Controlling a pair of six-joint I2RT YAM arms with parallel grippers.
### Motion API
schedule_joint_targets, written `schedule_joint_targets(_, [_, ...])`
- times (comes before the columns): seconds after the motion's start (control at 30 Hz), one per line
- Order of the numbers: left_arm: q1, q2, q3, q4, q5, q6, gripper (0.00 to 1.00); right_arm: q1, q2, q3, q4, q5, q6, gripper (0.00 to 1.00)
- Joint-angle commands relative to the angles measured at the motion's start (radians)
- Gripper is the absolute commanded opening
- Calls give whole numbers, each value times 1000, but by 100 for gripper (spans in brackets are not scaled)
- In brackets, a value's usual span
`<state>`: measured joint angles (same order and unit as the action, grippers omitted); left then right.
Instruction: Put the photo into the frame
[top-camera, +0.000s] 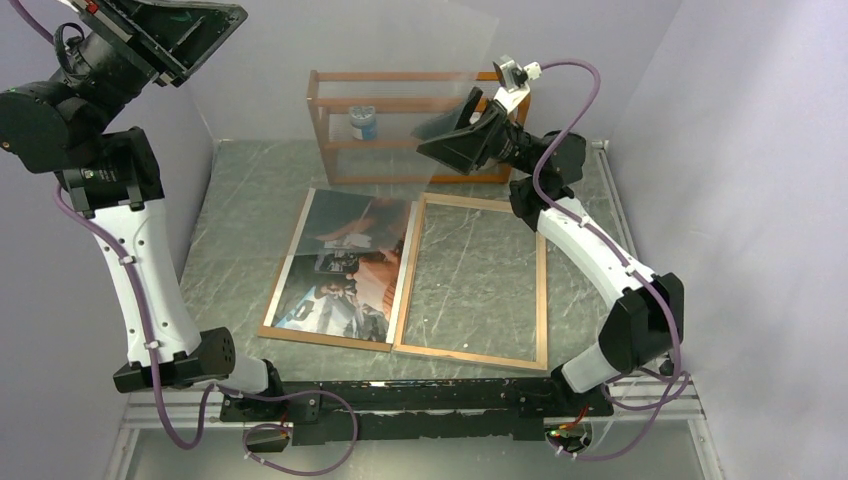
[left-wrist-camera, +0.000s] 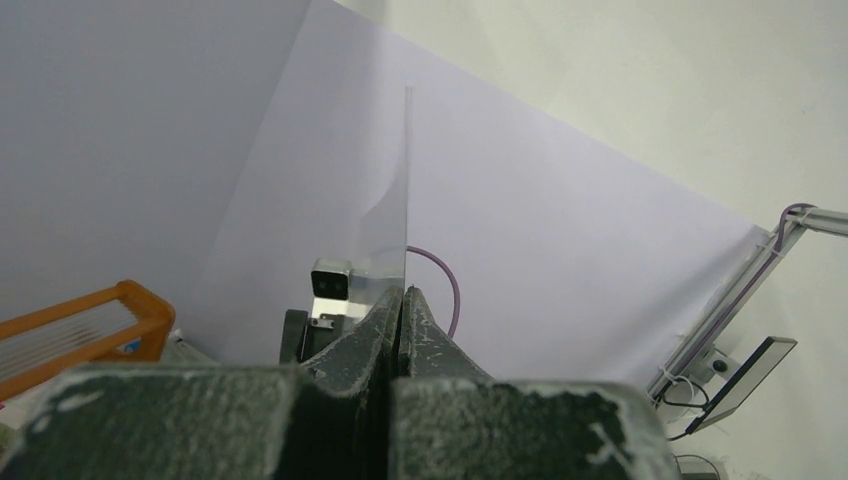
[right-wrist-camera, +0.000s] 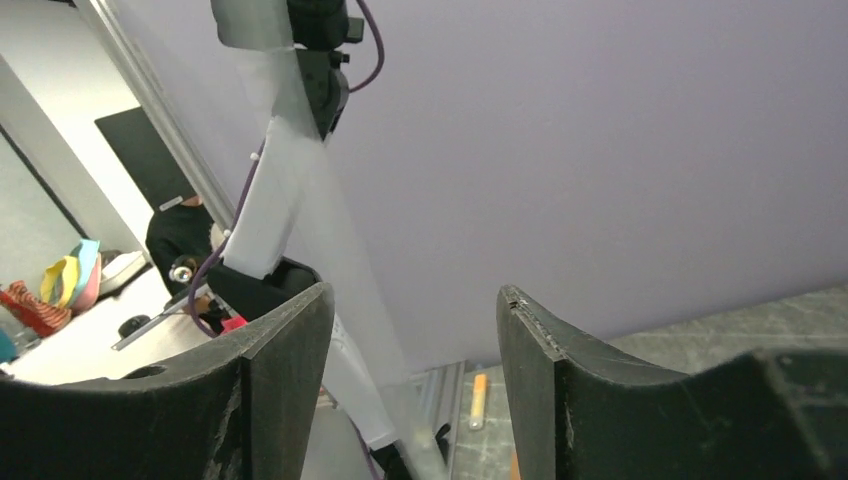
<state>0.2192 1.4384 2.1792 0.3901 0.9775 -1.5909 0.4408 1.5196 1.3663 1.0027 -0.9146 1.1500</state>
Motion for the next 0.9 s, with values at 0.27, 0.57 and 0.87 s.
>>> schedule_joint_targets(0.27, [-1,-26,-21,-101,-62,95,3,-3,-88,-82,137,-25,59,41])
schedule_joint_targets(0.57, [-1,-69,-134,-147,-176,133,2,33,-113,-143,142,29,81,40])
schedule_joint_targets(0.87, [-1,-154,-303,-200,-351,195,3,82,-126,-194,70,114,67,30])
